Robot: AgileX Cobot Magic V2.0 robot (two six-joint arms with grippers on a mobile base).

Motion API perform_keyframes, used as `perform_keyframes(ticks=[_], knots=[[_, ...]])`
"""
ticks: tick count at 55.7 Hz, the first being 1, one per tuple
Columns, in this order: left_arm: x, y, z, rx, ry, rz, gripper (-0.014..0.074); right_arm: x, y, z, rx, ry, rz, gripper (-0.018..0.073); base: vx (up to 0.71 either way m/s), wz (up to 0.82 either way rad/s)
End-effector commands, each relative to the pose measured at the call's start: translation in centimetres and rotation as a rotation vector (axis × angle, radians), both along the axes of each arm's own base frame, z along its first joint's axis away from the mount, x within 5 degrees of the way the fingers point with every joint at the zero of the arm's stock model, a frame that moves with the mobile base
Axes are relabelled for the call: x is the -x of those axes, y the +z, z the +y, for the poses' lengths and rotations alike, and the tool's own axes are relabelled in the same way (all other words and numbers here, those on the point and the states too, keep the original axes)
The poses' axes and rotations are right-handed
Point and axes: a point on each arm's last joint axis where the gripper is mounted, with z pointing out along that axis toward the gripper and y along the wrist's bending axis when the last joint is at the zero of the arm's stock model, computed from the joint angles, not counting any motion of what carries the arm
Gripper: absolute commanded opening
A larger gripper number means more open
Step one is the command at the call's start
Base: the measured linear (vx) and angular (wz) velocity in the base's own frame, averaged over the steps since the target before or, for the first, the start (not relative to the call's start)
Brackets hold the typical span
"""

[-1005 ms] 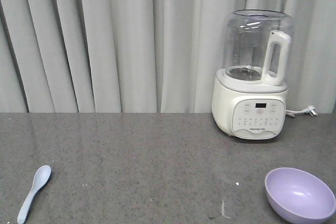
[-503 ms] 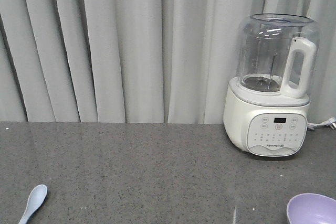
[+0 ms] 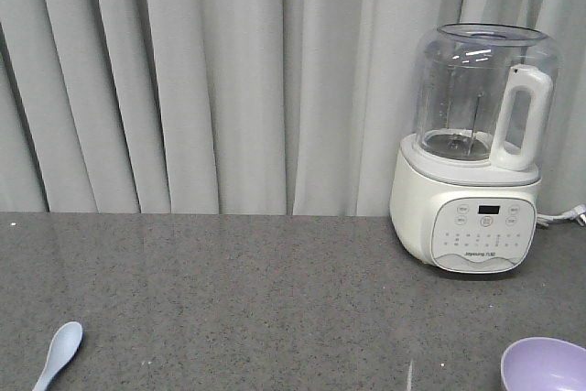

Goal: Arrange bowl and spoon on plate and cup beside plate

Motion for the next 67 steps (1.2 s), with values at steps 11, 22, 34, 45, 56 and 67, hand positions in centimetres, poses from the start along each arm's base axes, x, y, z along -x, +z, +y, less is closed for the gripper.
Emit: perform_keyframes(ticks=[11,22,34,45,56,67], knots=[[2.3,10.4,0.3,0.319,-0.065,-0.442,-0.0003,2.0,9.6,0.1,0.059,-0.002,-0.416,-0.0008,0.00,0.00],[-0.3,21.3,-0.1,0.138,-0.023,-0.417,-0.0003,0.1,20.3,0.0,0.224,-0.042,-0.386,-0.0008,0.00,0.00],[-9.5,23.0,-1.4,0.089,-0.010,-0.138,-0.0003,-8.0,21.4,0.1,0.177,-0.015,-0.139,-0.0008,0.00,0.00],[-12.8,21.5,-1.9,0.079,-0.008,-0.065,0.0033,-10.3,20.3,0.1,0.157,-0.006,-0.064,0.0026,0.00,0.00],[-13.1,21.2,-2.0,0.071,-0.007,-0.049,0.0238,-10.3,20.3,0.1,0.179,-0.007,-0.063,0.0244,0.00,0.00],[-13.2,20.7,-2.0,0.062,-0.005,0.005,0.0591,-10.3,20.5,0.1,0.178,-0.007,-0.091,0.0596,0.00,0.00]])
